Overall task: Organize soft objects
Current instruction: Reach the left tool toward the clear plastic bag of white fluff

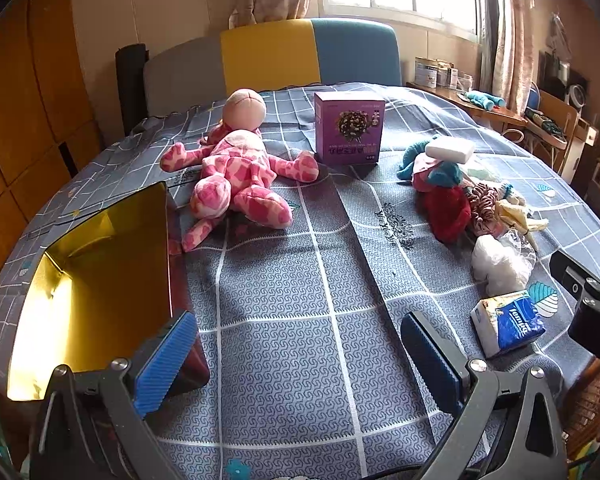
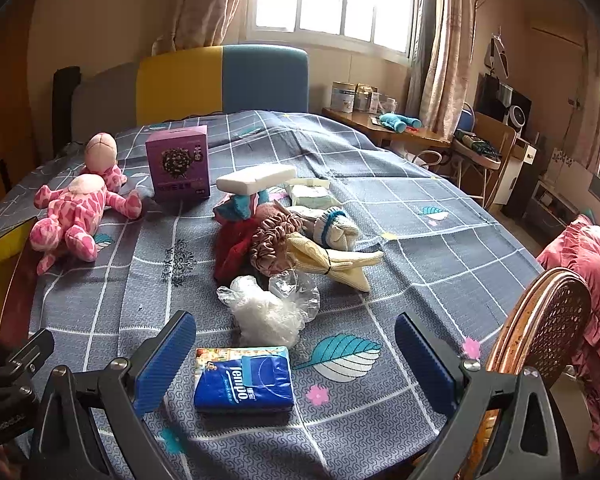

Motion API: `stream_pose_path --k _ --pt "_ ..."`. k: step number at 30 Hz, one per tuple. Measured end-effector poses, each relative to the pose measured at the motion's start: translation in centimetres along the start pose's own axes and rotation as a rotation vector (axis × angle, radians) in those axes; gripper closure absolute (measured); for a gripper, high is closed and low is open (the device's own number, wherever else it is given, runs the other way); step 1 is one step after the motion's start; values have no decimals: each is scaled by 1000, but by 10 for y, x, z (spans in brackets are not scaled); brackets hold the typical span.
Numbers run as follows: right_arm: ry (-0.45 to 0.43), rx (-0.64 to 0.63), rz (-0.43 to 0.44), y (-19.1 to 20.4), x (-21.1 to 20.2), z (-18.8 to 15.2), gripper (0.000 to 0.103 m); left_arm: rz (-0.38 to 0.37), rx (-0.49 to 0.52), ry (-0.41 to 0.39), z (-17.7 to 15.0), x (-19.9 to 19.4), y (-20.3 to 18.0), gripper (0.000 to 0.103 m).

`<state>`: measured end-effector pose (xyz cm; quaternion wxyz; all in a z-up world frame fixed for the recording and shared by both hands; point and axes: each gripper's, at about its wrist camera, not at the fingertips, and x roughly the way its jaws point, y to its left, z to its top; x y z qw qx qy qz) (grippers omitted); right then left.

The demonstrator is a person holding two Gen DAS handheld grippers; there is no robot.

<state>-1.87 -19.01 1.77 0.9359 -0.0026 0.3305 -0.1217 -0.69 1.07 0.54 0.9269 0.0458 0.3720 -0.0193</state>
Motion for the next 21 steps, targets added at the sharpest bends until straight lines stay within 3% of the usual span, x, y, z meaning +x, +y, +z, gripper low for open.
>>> stream_pose_path --k 6,12,15,18,21 --pt "14 -24 12 -5 1 3 1 -51 11 15 1 1 -2 0" --pt "58 -103 77 -16 -2 11 1 -185 25 48 22 2 4 0" --pt "59 -163 65 -25 -9 13 1 -217 23 94 35 13 3 0" --pt "27 -247 23 -33 -20 14 1 -300 -20 150 47 26 -4 0" --pt "26 -276 33 -45 -23 15 1 -382 10 181 57 36 -30 2"
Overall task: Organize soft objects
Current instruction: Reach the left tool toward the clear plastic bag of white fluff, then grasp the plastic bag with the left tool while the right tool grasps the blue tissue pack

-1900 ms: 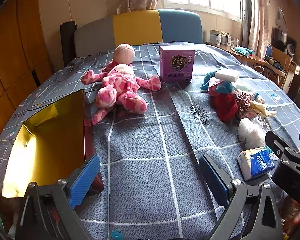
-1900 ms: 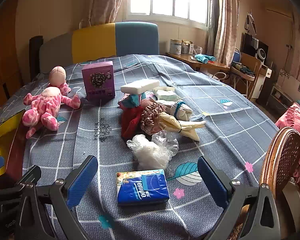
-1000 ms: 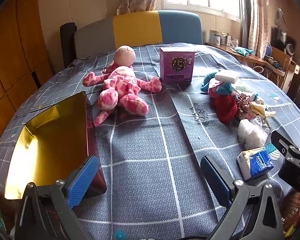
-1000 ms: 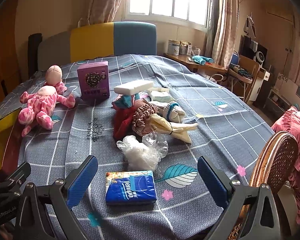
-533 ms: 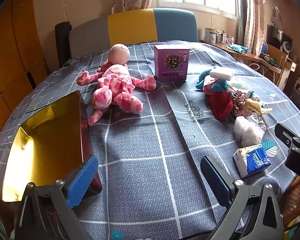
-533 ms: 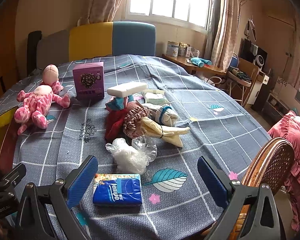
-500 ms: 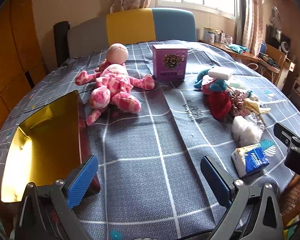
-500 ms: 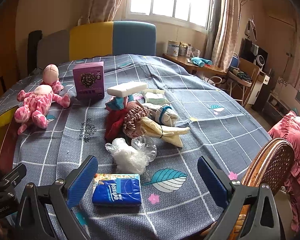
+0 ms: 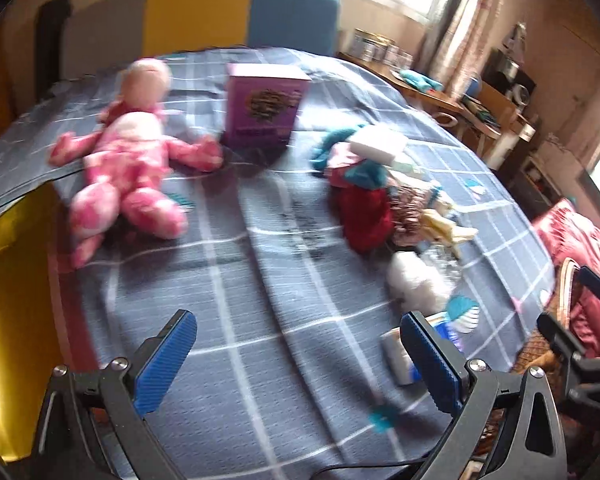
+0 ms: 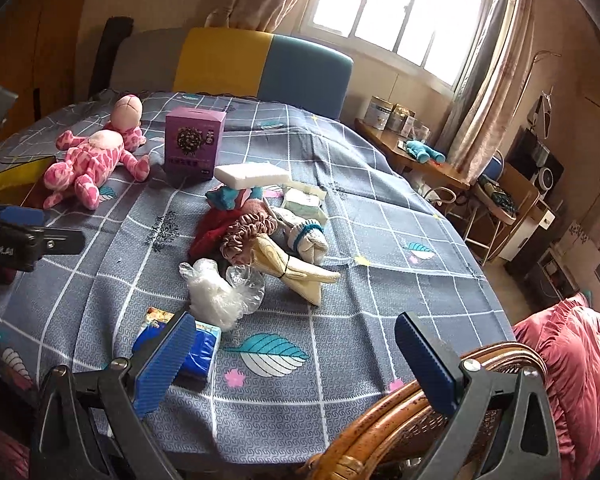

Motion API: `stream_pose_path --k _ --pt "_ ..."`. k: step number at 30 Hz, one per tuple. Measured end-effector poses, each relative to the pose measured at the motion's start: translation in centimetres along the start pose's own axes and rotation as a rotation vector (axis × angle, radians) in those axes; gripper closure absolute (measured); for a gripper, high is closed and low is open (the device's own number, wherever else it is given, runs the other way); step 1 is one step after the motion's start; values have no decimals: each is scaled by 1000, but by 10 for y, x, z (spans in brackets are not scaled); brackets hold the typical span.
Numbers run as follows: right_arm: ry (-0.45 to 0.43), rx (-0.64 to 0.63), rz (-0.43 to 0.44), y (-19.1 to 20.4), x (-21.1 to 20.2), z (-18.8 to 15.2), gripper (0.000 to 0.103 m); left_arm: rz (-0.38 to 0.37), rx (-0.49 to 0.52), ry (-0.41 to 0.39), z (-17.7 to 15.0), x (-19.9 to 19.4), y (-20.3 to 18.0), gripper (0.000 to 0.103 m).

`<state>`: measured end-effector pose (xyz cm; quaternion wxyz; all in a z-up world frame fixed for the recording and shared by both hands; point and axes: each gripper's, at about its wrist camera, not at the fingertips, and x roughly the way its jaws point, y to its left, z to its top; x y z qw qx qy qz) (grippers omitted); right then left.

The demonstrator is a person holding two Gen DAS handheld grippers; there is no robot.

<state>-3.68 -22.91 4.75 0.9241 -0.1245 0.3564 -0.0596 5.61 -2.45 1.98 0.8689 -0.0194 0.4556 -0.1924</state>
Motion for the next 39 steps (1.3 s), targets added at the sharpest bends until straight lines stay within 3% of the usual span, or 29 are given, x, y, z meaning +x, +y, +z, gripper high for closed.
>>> stream_pose_path --k 4,12,15,17,19,24,29,35,39 --pt "1 -3 41 -7 -1 -6 1 -70 137 52 14 32 -43 12" --pt "31 9 109 -9 8 -16 1 -131 255 168 23 103 -107 15" --pt "41 23 122 -11 11 -16 1 -136 262 226 20 131 -113 46" --pt "48 23 133 -12 12 -16 1 -178 218 228 19 136 -106 52" --pt "56 27 145 -13 14 -14 2 -191 196 206 20 128 -97 56" --pt "106 54 251 -9 22 -3 4 -207 96 97 24 80 -54 57" --pt "195 44 380 22 38 7 4 -141 17 -2 20 32 -7 56" --pt "342 84 386 53 79 6 4 -89 -51 -55 0 -6 33 56" --pt "399 88 315 63 99 0 4 -73 -68 -97 -14 -35 55 56"
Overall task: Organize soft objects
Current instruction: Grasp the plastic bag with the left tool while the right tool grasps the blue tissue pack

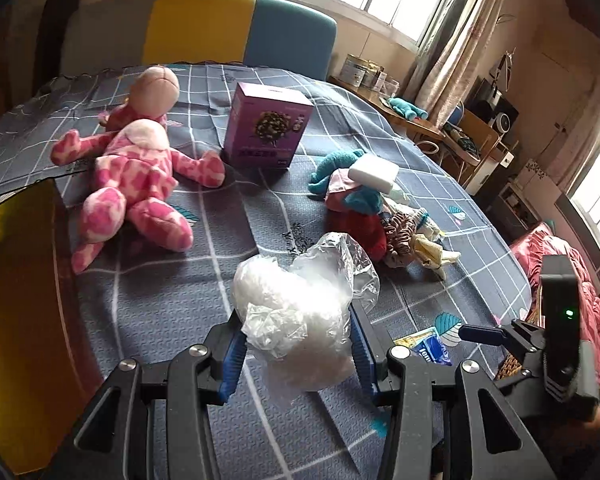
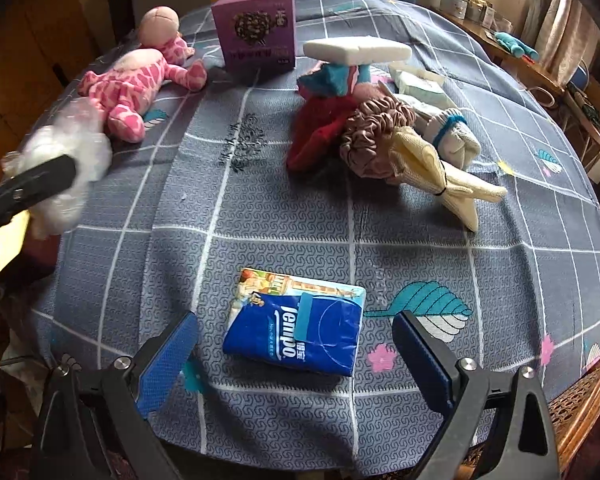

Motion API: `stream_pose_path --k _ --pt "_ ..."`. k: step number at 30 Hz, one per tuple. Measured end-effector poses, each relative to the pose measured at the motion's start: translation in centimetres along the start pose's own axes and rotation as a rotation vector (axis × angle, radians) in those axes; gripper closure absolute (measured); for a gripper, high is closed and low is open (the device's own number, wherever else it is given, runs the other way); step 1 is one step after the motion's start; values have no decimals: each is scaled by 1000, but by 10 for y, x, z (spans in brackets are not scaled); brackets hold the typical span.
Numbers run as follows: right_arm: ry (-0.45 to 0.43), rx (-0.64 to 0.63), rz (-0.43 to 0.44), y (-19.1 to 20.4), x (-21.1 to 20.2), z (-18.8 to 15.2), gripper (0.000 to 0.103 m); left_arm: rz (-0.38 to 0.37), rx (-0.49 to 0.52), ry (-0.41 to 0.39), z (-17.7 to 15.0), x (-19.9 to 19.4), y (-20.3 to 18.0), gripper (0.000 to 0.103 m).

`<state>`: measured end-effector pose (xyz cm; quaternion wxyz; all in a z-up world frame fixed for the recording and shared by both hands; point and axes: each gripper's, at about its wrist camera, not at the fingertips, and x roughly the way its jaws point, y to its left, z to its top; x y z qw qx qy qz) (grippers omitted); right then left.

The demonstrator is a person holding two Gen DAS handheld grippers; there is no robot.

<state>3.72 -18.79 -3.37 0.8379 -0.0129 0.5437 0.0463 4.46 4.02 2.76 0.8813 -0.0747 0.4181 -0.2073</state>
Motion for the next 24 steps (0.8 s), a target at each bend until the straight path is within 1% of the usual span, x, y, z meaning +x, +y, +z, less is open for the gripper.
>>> stream_pose_path --k 3,5,7,10,14,16,19,21,24 --pt "32 6 -31 -1 13 -1 5 14 -47 -32 -5 -22 22 56" --pt "48 14 -13 -3 21 -4 27 31 -90 -59 -6 -39 43 56" --pt "24 12 -29 -1 20 -6 27 74 -136 -79 -6 -54 65 56" --pt "2 -19 -53 4 20 -9 27 169 -228 -114 -7 -74 112 55" --pt "-4 0 -26 -2 20 -9 27 318 -340 -103 -8 -80 169 55" --pt "-3 6 -16 -4 20 -9 27 375 -376 -84 -8 -77 189 55" --pt "5 -1 -16 -1 22 -6 27 400 -434 -52 -3 -65 215 55" --pt "12 -4 -14 -1 24 -5 27 411 -443 -37 6 -54 225 55" --pt "22 -2 -4 -2 27 -3 27 393 -484 -28 20 -38 238 53"
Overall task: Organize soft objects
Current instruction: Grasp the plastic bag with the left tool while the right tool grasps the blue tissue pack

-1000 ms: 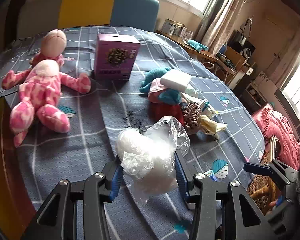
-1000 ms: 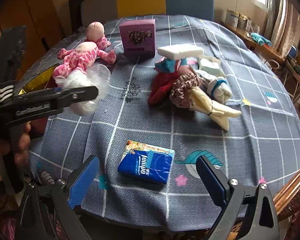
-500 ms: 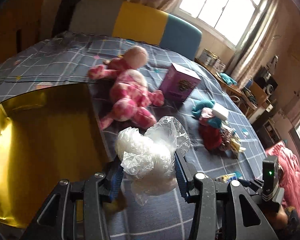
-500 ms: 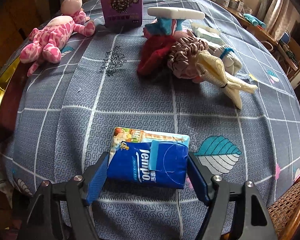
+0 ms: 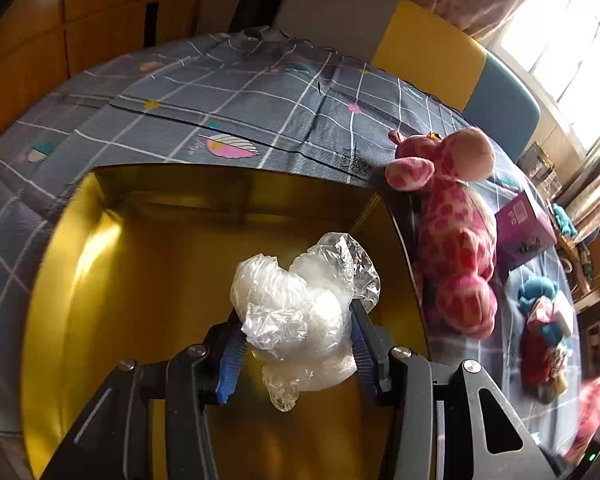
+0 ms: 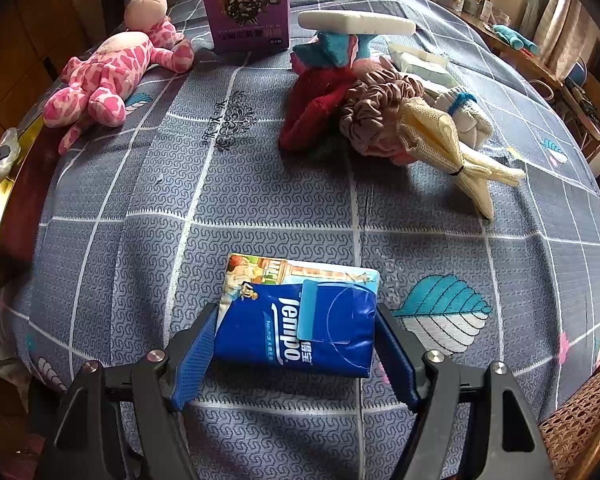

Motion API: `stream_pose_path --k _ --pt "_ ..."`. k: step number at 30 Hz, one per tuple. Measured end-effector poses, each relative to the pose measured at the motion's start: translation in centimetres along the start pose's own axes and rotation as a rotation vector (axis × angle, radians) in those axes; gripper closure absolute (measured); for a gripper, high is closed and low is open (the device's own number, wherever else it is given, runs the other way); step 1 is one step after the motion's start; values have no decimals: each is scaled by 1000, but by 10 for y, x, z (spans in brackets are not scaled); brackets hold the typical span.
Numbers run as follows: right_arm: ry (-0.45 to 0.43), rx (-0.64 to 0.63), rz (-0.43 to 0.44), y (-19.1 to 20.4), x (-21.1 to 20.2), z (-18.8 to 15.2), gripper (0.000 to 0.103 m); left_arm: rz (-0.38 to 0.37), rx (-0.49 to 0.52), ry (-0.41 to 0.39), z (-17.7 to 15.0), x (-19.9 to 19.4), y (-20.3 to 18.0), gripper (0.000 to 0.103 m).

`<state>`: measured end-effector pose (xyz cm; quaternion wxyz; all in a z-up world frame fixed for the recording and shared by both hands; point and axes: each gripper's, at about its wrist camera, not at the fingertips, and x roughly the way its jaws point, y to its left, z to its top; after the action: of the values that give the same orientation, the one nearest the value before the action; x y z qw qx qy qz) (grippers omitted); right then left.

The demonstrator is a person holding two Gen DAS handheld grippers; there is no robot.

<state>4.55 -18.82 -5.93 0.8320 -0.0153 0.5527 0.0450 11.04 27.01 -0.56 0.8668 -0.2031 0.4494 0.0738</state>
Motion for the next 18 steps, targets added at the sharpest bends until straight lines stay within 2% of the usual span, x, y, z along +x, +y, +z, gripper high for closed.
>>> stream_pose_path --k 3,4,8,9,10,12,15,18 --pt "9 1 6 0 4 2 27 26 1 -6 17 19 -7 48" --pt "12 4 10 0 5 2 27 32 -9 -9 20 25 -9 43" --pt "14 8 18 -2 7 1 27 53 -10 1 29 45 -14 41" --pt "13 4 16 -2 7 0 27 48 1 -1 28 45 -16 38" --pt "14 0 14 -1 8 0 26 48 15 -8 26 43 -17 27" --pt "20 -9 8 1 10 2 26 73 36 -30 18 37 -18 19" --pt "28 -16 5 3 12 5 26 81 62 -60 1 19 -17 19" --pt "27 -17 0 7 14 7 27 120 105 -87 -20 -2 -18 19"
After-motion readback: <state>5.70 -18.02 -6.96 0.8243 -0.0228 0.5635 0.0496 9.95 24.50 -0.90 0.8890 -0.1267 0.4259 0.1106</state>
